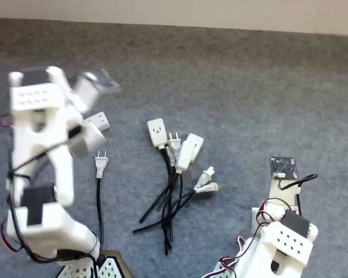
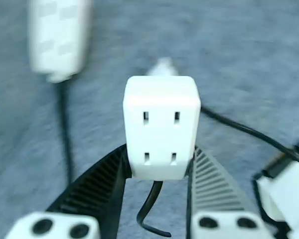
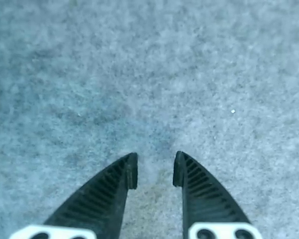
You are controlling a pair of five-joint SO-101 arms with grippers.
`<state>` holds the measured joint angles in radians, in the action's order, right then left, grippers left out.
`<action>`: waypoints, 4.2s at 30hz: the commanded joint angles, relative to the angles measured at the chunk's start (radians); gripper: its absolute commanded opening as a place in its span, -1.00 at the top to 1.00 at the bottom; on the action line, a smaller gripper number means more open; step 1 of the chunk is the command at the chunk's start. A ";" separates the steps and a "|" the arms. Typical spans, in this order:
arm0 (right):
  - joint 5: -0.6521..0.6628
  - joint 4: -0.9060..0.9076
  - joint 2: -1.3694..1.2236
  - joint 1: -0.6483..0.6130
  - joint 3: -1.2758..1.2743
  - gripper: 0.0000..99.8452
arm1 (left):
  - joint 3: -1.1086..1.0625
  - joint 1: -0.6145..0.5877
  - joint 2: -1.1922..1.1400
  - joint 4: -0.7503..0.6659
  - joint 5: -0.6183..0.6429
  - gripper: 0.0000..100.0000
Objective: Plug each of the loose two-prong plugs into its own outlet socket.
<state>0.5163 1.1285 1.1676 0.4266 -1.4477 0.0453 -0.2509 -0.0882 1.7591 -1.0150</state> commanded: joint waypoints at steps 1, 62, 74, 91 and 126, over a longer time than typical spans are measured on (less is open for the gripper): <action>0.012 -0.013 0.010 -0.010 0.008 0.74 | -0.364 0.177 0.196 -0.058 -0.012 0.99; 0.012 -0.013 0.010 -0.013 0.012 0.74 | -0.958 0.062 0.562 -0.517 -0.433 0.99; 0.012 -0.013 0.010 -0.013 0.012 0.74 | -0.977 0.124 0.410 -0.733 -0.476 0.99; 0.012 -0.015 0.010 -0.013 0.012 0.74 | -0.892 0.308 0.332 -0.720 -0.146 0.42; 0.189 0.065 -0.638 -0.670 0.622 0.74 | -0.803 0.016 0.420 -0.733 0.776 0.45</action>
<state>0.6836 1.2375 0.6736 -0.1841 -0.9091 -0.7940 -0.2309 0.3506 1.0625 -0.2478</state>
